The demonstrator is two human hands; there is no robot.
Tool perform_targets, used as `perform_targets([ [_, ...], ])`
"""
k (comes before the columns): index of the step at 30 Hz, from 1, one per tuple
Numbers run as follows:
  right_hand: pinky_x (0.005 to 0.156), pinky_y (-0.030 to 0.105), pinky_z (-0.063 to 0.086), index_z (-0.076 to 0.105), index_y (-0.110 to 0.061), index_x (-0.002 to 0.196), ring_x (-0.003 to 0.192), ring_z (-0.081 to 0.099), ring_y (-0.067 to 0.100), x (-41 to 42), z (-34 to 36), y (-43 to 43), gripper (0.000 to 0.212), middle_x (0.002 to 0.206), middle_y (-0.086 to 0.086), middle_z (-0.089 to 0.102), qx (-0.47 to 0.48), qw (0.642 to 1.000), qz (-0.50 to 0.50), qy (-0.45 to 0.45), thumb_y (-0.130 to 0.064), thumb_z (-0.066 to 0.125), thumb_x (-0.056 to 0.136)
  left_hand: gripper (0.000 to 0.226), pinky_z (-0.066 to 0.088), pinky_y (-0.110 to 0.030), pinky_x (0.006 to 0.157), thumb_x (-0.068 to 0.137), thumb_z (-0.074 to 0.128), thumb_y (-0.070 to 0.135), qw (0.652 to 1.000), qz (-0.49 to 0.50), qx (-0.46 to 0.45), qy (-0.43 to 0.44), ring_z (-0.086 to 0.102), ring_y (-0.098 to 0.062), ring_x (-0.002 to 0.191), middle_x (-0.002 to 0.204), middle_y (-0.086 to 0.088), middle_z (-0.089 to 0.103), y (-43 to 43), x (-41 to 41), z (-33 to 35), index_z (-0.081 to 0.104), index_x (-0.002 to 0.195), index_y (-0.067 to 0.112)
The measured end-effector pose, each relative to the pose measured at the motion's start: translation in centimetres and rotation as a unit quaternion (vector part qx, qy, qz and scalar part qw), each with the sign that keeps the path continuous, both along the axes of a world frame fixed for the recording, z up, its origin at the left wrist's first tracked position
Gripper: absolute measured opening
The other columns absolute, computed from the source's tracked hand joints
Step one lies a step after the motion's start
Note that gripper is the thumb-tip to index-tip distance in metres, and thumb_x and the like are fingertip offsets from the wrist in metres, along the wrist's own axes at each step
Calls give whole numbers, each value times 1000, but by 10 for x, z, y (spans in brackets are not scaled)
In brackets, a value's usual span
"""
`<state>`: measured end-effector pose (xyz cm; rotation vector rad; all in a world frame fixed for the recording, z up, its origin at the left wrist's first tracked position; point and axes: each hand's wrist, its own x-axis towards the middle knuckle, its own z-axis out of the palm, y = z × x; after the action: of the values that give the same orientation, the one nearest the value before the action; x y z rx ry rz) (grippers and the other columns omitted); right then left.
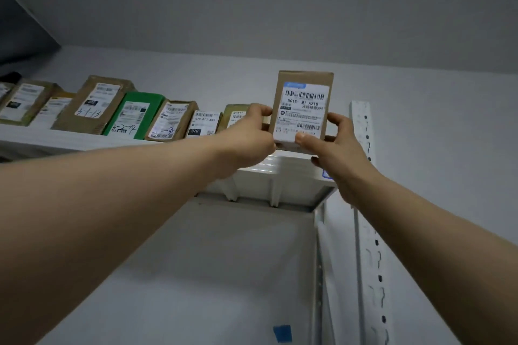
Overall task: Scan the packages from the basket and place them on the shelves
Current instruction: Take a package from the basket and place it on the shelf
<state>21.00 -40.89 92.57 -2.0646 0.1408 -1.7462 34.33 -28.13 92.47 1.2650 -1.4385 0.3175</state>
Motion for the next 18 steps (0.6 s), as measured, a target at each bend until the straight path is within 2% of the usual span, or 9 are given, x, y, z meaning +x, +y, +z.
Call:
perform_targets([
  [2, 104, 47, 49, 24, -33, 148, 113, 61, 18, -1, 16, -20, 76, 126, -5, 64, -4, 1000, -13, 3, -35, 73, 90, 71, 54, -33, 91, 93, 55, 3, 999, 33, 11, -17, 58, -21, 117, 135, 5, 57, -19, 1, 13, 26, 152, 30],
  [4, 99, 42, 49, 23, -29, 150, 110, 59, 18, -2, 26, -38, 75, 132, -3, 61, 4, 1000, -22, 2, -36, 71, 92, 73, 48, -36, 103, 93, 54, 4, 996, 80, 24, -38, 48, -24, 127, 147, 3, 44, -34, 5, 22, 25, 153, 33],
  [6, 95, 36, 45, 23, -26, 151, 109, 57, 17, 1, 34, -55, 74, 136, 0, 58, 11, 1000, -24, -1, -35, 70, 94, 69, 43, -37, 109, 94, 52, 6, 989, 133, 31, -51, 45, -23, 127, 151, 1, 39, -48, 11, 25, 26, 151, 35],
  [8, 92, 33, 40, 23, -24, 151, 107, 55, 17, 8, 39, -68, 73, 139, 2, 56, 6, 999, -36, 6, -34, 69, 95, 65, 38, -27, 103, 96, 52, 10, 981, 183, 22, -59, 45, -16, 118, 152, -5, 40, -59, 20, 23, 27, 153, 28],
  [9, 92, 33, 40, 22, -23, 151, 108, 54, 18, 13, 42, -73, 73, 140, 3, 56, -6, 998, -55, 16, -35, 68, 95, 66, 37, -27, 101, 95, 53, 11, 977, 202, 20, -59, 46, -18, 118, 152, -7, 41, -65, 25, 22, 27, 154, 26],
  [11, 98, 37, 44, 22, -23, 150, 114, 58, 23, 25, 47, -81, 74, 140, 3, 57, -39, 993, -103, 45, -40, 66, 94, 76, 41, -40, 109, 85, 54, 15, 974, 222, 36, -37, 45, -28, 130, 152, -6, 40, -73, 34, 20, 23, 152, 35],
  [13, 106, 49, 43, 23, -23, 146, 118, 60, 29, 39, 51, -87, 70, 136, 4, 60, -56, 982, -160, 80, -47, 62, 92, 81, 40, -50, 110, 82, 53, 11, 970, 239, 45, -25, 38, -31, 136, 153, -2, 38, -77, 40, 20, 23, 151, 39],
  [15, 106, 55, 41, 28, -21, 140, 115, 61, 31, 51, 54, -90, 63, 131, 2, 62, -59, 967, -223, 110, -49, 57, 92, 82, 38, -53, 112, 80, 53, 11, 963, 263, 46, -16, 34, -31, 139, 155, -2, 34, -79, 44, 21, 24, 151, 38],
  [18, 105, 54, 40, 32, -21, 129, 109, 62, 30, 62, 59, -95, 50, 126, 1, 63, -52, 952, -275, 124, -43, 56, 91, 88, 41, -53, 109, 72, 53, 15, 958, 280, 60, -15, 37, -33, 136, 156, -5, 31, -79, 44, 20, 24, 151, 39],
])
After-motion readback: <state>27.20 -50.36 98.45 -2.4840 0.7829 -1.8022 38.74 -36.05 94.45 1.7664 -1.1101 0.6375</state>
